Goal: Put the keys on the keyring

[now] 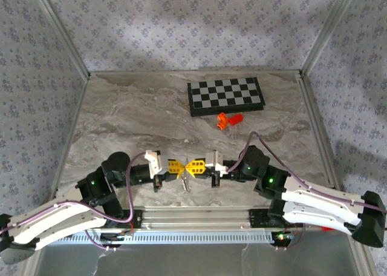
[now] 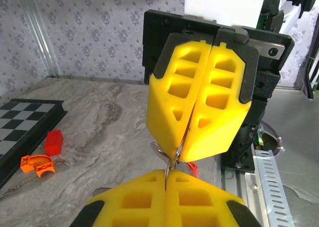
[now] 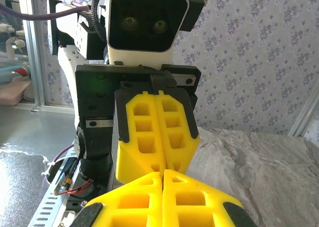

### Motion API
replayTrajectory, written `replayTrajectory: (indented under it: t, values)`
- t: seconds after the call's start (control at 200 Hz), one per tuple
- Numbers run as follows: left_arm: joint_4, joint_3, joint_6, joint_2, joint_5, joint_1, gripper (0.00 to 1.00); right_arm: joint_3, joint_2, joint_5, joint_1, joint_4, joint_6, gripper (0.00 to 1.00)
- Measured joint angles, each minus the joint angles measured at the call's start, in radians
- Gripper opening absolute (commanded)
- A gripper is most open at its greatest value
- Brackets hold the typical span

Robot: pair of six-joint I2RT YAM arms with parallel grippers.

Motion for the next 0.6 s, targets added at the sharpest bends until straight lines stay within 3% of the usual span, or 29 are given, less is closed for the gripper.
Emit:
replayTrajectory:
  t: [0.6]
  values:
    - [0.000, 0.001, 0.000, 0.008, 0.027, -0.003, 0.00, 0.000, -0.028, -0.026, 0.000, -0.057, -0.076, 0.00]
